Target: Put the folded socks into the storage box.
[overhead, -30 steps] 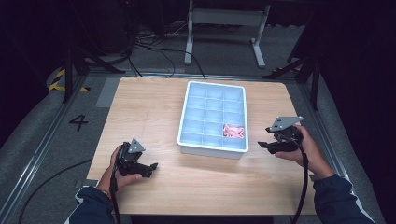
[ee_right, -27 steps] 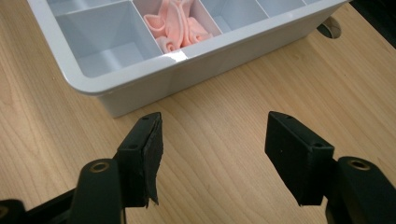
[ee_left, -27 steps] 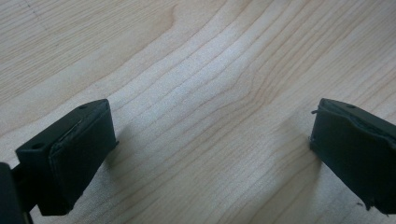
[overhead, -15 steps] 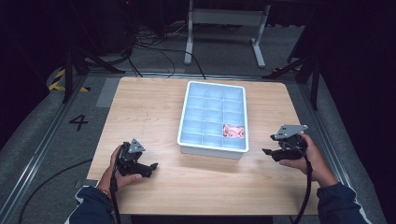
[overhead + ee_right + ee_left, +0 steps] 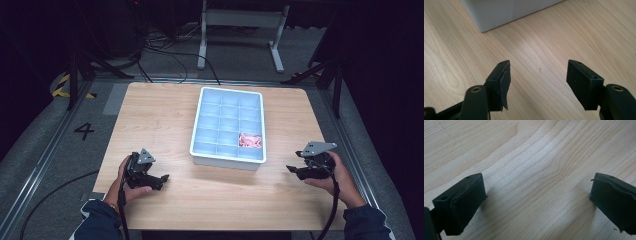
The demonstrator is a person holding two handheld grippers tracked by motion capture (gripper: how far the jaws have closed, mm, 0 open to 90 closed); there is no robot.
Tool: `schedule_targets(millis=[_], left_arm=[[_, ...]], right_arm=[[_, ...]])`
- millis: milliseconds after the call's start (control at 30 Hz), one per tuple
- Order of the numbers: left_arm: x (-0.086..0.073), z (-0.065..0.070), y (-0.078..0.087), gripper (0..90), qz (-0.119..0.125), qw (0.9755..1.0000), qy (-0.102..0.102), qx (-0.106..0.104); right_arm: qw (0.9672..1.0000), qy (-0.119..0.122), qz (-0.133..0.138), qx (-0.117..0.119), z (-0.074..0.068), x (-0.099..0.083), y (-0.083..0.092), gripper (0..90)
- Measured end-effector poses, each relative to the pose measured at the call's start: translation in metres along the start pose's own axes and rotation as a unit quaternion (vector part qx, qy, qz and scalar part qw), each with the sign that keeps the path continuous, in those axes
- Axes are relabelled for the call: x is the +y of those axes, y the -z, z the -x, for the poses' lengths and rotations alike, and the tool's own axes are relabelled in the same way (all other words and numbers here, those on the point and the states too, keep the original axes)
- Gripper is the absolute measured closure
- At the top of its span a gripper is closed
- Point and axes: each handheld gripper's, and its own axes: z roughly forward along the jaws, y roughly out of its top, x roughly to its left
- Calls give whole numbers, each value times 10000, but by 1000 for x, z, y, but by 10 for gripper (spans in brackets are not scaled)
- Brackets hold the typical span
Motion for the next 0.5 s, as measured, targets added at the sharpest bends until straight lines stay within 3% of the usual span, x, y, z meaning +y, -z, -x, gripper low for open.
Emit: schedule_targets(millis=[200,500], left_arm=[[0,0,0,4,9,10000,-31,22],[0,0,0,4,5,10000,18,-7]], right_arm=[[10000,-50,68,-32,0,-12,2,368],[9993,-325,161,-67,-1,-38,5,365]])
